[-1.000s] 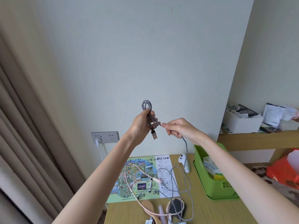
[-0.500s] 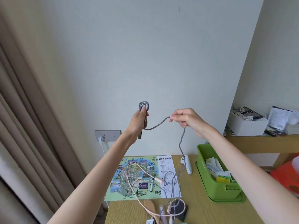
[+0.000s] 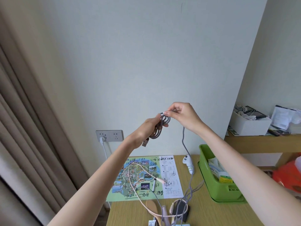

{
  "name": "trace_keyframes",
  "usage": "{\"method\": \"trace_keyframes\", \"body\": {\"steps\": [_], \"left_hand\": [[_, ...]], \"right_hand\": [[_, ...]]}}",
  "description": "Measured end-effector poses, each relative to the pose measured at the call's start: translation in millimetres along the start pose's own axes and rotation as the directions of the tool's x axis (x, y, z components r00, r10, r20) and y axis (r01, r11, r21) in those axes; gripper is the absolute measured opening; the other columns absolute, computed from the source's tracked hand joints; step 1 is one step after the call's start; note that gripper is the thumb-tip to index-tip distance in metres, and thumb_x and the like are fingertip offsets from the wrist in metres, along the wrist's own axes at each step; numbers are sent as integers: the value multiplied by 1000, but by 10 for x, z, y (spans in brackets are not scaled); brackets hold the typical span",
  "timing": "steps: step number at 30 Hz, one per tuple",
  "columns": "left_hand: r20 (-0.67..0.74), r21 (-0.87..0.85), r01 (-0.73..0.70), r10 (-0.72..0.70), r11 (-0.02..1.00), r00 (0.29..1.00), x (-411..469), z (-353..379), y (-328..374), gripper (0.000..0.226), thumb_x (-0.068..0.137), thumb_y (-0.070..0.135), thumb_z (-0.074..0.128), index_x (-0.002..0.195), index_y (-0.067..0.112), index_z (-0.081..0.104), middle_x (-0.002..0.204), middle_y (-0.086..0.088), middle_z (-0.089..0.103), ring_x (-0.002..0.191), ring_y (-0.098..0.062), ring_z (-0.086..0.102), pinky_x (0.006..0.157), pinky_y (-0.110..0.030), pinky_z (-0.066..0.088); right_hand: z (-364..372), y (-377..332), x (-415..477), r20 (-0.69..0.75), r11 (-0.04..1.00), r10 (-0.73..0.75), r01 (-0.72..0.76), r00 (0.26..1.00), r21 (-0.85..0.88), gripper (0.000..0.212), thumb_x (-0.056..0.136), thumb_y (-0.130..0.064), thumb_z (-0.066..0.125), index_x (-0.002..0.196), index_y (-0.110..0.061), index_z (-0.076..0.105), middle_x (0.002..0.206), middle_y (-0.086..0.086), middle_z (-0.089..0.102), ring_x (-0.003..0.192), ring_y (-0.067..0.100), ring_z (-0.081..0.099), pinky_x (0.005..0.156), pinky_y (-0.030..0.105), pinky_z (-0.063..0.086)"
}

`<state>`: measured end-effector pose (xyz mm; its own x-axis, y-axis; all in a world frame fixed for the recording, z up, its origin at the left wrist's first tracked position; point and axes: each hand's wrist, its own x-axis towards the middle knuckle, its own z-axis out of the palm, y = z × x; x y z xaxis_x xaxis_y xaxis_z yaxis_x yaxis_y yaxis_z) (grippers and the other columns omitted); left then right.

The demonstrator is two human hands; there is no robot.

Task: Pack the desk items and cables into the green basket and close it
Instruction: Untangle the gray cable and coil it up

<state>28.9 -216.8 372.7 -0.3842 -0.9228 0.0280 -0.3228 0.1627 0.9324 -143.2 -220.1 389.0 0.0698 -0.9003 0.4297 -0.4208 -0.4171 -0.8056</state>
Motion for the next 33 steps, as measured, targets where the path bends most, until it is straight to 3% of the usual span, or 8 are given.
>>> {"method": "trace_keyframes", "body": {"steps": [4,7,11,16,19,22,27,33], "left_hand": [[90,42,-63,59,997,994,-30,39,0,31,102,35,42,98,19,67,83,3,45,62,-9,36,58,-27,28],[62,68,-59,55,996,997,-22,66,20,31,104,27,37,96,16,65,78,4,45,60,-7,37,52,-14,31],[19,89,-96,94,991,995,-22,116,19,29,104,20,35,91,10,58,75,1,42,54,-6,36,46,-12,28],[31,131,-101,97,986,995,-11,144,23,27,103,15,34,95,6,57,74,-4,38,46,-4,34,43,-13,27],[91,209,-74,56,975,994,-16,109,16,26,103,21,37,97,13,61,76,2,42,60,-9,36,53,-17,31],[201,97,14,-34,995,979,-44,73,4,25,102,26,43,99,15,65,71,5,39,58,-8,36,56,-18,33],[251,-30,30,-21,999,968,-95,60,-27,26,101,27,48,104,8,65,65,5,36,54,-9,34,53,-17,33],[300,167,27,-77,986,951,-134,181,21,38,103,44,35,89,15,54,69,6,44,60,-10,41,60,-19,37]], "right_hand": [[3,-4,-8,6,999,-5,5,1000,37,13,81,-8,76,81,-5,64,82,17,70,74,18,63,76,34,49],[-36,10,-33,53,999,20,-22,998,38,14,81,-10,76,84,-4,64,87,18,69,78,19,62,77,33,48],[-100,36,-58,143,998,61,-58,988,-26,14,82,-5,71,95,-5,66,101,19,68,83,19,64,86,39,50],[-96,50,-68,129,987,-19,40,991,-158,10,84,-3,67,91,-9,70,89,7,68,59,15,45,62,29,36],[-126,51,-69,142,981,-26,53,990,-186,6,84,-2,68,87,-7,69,84,3,69,66,5,56,66,22,42],[-135,38,-76,198,986,-5,38,980,-162,10,83,3,68,87,-6,69,88,10,72,80,10,66,78,19,48],[-127,52,-37,199,962,-8,62,980,-266,19,78,1,71,81,-18,69,85,2,73,87,15,68,85,36,52],[-115,2,-34,212,941,87,-10,973,-337,16,63,-7,67,68,-22,69,66,-4,71,69,17,65,78,41,52]]}}
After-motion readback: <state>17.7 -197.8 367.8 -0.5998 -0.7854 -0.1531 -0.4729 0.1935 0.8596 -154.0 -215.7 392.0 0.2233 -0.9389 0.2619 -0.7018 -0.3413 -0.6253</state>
